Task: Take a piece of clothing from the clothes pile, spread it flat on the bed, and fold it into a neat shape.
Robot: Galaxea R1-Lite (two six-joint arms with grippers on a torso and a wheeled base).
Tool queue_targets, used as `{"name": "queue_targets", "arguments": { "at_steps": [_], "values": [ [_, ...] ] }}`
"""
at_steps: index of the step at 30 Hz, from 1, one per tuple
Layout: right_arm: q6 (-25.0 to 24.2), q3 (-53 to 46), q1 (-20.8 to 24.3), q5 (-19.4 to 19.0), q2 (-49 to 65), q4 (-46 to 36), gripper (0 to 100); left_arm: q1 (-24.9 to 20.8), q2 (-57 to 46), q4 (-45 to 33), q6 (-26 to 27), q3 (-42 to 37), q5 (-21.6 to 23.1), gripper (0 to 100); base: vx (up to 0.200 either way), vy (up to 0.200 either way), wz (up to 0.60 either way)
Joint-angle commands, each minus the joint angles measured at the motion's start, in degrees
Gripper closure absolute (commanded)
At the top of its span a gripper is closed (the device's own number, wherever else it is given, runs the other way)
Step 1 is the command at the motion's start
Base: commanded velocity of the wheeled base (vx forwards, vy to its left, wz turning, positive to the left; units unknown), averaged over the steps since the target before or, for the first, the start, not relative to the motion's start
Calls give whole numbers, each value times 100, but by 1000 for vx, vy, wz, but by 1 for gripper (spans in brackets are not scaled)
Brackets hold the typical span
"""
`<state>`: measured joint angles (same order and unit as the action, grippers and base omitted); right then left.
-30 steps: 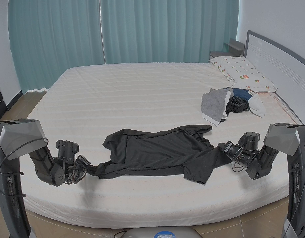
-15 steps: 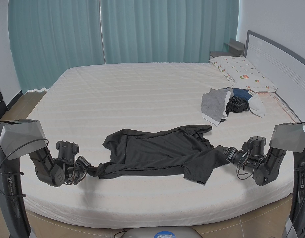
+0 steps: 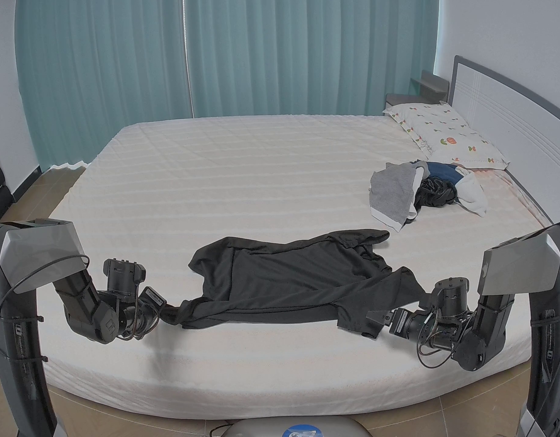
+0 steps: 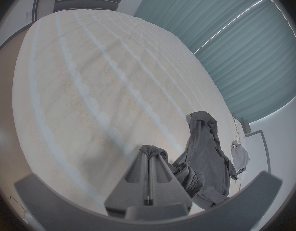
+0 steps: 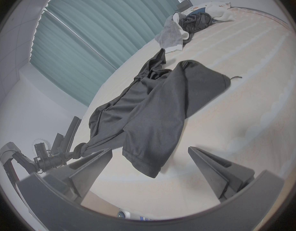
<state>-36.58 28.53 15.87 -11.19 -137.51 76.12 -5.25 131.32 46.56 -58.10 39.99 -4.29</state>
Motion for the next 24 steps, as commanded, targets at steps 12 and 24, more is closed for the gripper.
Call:
{"name": "queue_targets", "arguments": {
  "at_steps": [12, 24],
  "values": [
    [11, 531, 171, 3, -224, -642, 0, 7, -1, 3, -8, 1, -2, 100, 0, 0, 0],
    [29, 725, 188, 91, -145, -1073, 100, 7, -1, 3, -17, 1, -2, 100, 0, 0, 0]
  ]
}}
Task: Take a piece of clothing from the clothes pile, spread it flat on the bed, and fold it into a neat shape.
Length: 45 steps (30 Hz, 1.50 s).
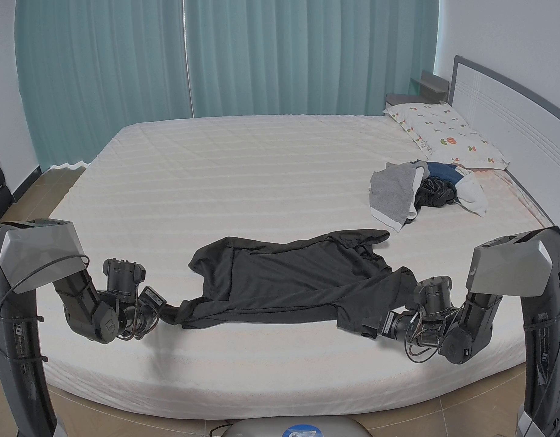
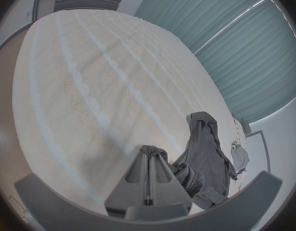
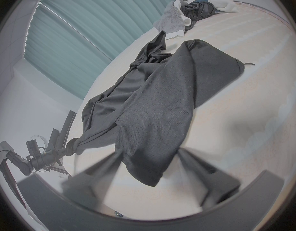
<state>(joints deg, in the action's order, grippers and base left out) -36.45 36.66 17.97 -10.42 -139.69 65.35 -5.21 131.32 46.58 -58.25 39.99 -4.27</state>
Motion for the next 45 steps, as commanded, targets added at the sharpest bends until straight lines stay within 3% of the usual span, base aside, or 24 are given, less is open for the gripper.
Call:
{"name": "queue_targets", "arguments": {
  "at_steps": [1, 6, 11, 16, 19, 23, 26, 29, 35, 37, 43, 44, 45],
  "values": [
    [24, -133, -39, 14, 100, 12, 100, 2, -1, 0, -2, 1, -4, 100, 0, 0, 0],
    [314, -677, -329, -30, 443, 48, 100, 11, -36, -17, -2, -35, 14, 100, 0, 0, 0],
    [604, -1486, -795, -364, 1164, 48, 100, -51, -168, 9, 208, -413, 31, 100, 0, 0, 0],
    [964, -2110, -971, -469, 1638, -5, 100, -95, -537, -79, 736, -799, 58, 100, 0, 0, 0],
    [1439, -2602, -1103, -469, 1752, -5, 100, -95, -599, -97, 1465, -1186, 66, 100, 0, 0, 0],
    [1878, -2936, -1287, -452, 1761, 12, 100, -147, -599, -132, 1755, -1432, 58, 100, 0, 0, 0],
    [1966, -3033, -1322, -417, 1752, -5, 100, -270, -599, -246, 1852, -1529, 40, 100, 0, 0, 0],
    [2054, -3209, -1261, -408, 1629, -5, 100, -411, -563, -325, 2388, -1828, 58, 100, 0, 0, 0],
    [2344, -3341, -1190, -382, 1348, -23, 100, -508, -537, -439, 2511, -1977, 31, 100, 0, 0, 0],
    [2502, -3261, -1173, -188, 1067, 65, 100, -525, -528, -474, 2661, -1995, 22, 100, 0, 0, 0],
    [2529, -3288, -1059, -100, 733, 496, 100, -587, -440, -466, 2678, -2030, 22, 100, 0, 0, 0],
    [2511, -3297, -1059, -109, 707, 584, 0, -596, -432, -457, 2678, -2021, 22, 100, 0, 0, 0],
    [2458, -3279, -1076, -118, 698, 716, 0, -596, -405, -439, 2687, -2021, 22, 100, 0, 0, 0]
  ]
}}
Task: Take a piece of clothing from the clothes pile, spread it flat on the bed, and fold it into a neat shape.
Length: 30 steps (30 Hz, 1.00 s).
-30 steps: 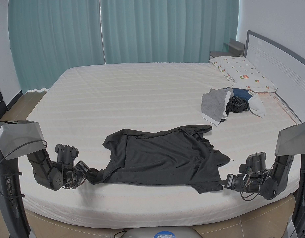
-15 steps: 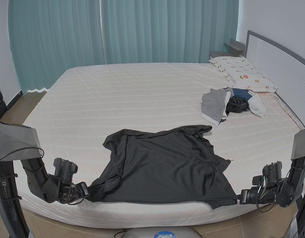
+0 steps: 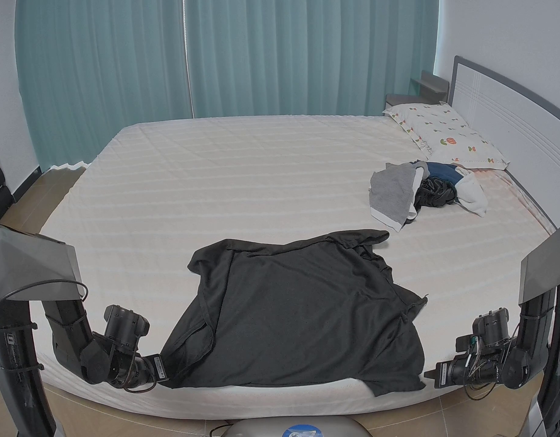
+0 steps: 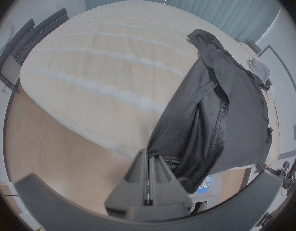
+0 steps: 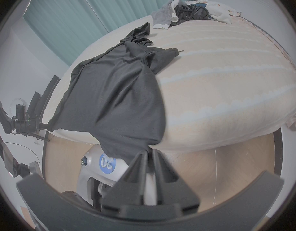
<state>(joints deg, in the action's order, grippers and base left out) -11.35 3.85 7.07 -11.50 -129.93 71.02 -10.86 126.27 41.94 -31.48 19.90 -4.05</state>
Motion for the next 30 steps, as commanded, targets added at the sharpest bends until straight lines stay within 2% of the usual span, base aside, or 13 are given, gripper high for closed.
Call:
{"name": "queue_targets", "arguments": {
  "at_steps": [1, 7, 13, 15, 17, 18, 20, 25, 28, 29, 30],
  "values": [
    [-60, -7, -13, -19, -279, 219, 0, -30, 108, 34, 10, -3, 0, 0, 0, 0, 0],
    [-78, -42, -329, -46, -112, 773, 0, -30, 82, 52, 10, 23, -8, 0, 0, 0, 0],
    [-834, 37, -329, -283, -156, 1362, 0, 5, -85, 139, -96, 190, 44, 0, 0, 0, 0],
    [-974, 151, -329, -283, -437, 1467, 0, 14, -111, 183, -342, 313, 44, 0, 0, 0, 0],
    [-974, 151, -329, -283, -437, 1467, 0, 14, -111, 183, -342, 313, 44, 0, 0, 0, 0],
    [-1133, 318, -347, -274, -718, 1625, 0, 14, -111, 183, -693, 515, 53, 0, 0, 0, 0],
    [-1431, 406, -329, -274, -903, 1836, 0, 23, -94, 183, -939, 656, 132, 0, 0, 0, 0],
    [-1493, 546, -259, -301, -964, 1845, 0, 23, -120, 210, -1106, 744, 493, 0, 0, 0, 0],
    [-1475, 731, -188, -309, -1140, 1845, 0, 31, -138, 219, -1449, 911, 651, 0, 0, 0, 0],
    [-1475, 740, -153, -309, -1166, 1845, 100, 31, -138, 219, -1546, 946, 668, 0, 0, 0, 0],
    [-1467, 722, -101, -301, -1210, 1845, 100, 31, -138, 219, -1695, 990, 686, 0, 0, 0, 0]
  ]
}}
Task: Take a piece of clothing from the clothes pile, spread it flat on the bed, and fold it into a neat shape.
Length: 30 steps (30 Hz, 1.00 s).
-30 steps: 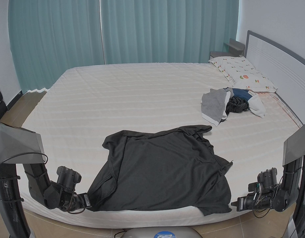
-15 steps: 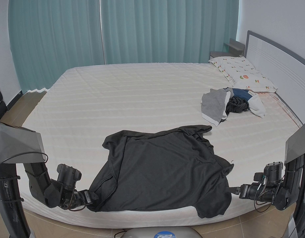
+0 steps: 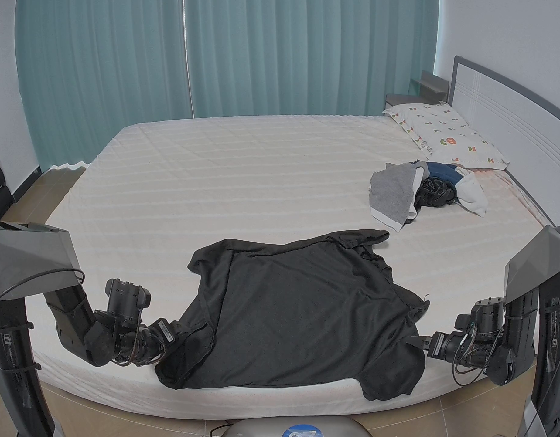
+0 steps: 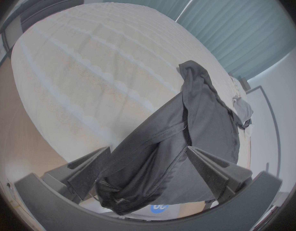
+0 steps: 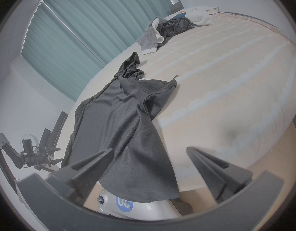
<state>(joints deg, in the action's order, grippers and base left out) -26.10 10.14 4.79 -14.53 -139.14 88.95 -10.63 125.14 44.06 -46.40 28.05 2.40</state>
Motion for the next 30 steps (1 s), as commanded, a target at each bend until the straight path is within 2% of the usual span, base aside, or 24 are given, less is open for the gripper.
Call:
{"name": "queue_targets", "arguments": {
  "at_steps": [1, 8, 12, 21, 22, 30],
  "values": [
    [8, 93, 145, 12, -289, 52, 100, 8, -24, 6, -238, 174, 41, 0, 0, 0, 0],
    [211, -302, -4, 38, -192, 61, 100, 0, -16, 103, -317, 78, 384, 0, 0, 0, 0],
    [668, -707, -154, 29, -139, 61, 100, -53, -24, 147, -335, 69, 401, 0, 0, 0, 0],
    [1019, -1014, -321, 21, -87, 61, 100, -53, -183, 235, -414, -89, 428, 0, 0, 0, 0],
    [1019, -1014, -321, 21, -87, 61, 0, -62, -191, 305, -414, -133, 428, 0, 0, 0, 0],
    [949, -1005, -312, -15, 107, 61, 0, -159, -165, 973, -115, -529, 349, 0, 0, 0, 0]
  ]
}}
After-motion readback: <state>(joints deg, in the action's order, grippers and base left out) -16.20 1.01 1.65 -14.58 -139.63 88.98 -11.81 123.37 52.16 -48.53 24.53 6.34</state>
